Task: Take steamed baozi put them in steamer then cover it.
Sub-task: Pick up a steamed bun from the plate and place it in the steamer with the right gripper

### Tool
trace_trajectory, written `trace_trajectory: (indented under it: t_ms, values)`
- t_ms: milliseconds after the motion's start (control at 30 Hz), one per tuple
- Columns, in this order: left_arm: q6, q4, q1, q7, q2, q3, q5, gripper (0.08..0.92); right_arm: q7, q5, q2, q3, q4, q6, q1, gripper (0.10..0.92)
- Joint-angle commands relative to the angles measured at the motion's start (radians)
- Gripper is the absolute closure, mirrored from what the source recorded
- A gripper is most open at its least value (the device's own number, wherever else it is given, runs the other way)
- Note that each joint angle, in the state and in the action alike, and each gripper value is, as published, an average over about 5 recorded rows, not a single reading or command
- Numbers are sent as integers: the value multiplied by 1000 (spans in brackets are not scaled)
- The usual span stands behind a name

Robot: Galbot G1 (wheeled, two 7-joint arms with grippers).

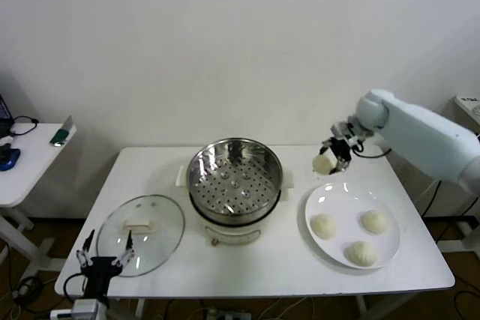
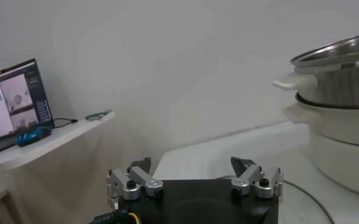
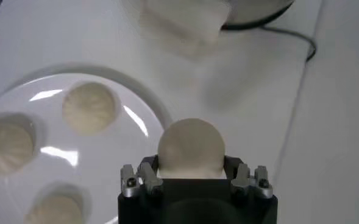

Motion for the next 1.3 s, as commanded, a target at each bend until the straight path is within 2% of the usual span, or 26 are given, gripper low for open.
trace_trajectory:
  t_ms: [33,300,767,1000,1300]
  values:
    - [0,-1,2,0,-1,2,2,177,-37,46,135,-166,50,189,329,338]
    - [-1,4,8,-1,4,5,0,177,-35,-60,345,-137,59,333,336,338]
    - [0,17,11,-3,15,3,-11,177,42,-521,510,-31,18,497,45,331]
    - [0,25,7,-3,19,5,-12,177,79,-627,546,-16,-43,517,-35,330]
    - [-3,38,11,-5,26,1,-20,177,90,-670,569,-9,-84,521,-82,330]
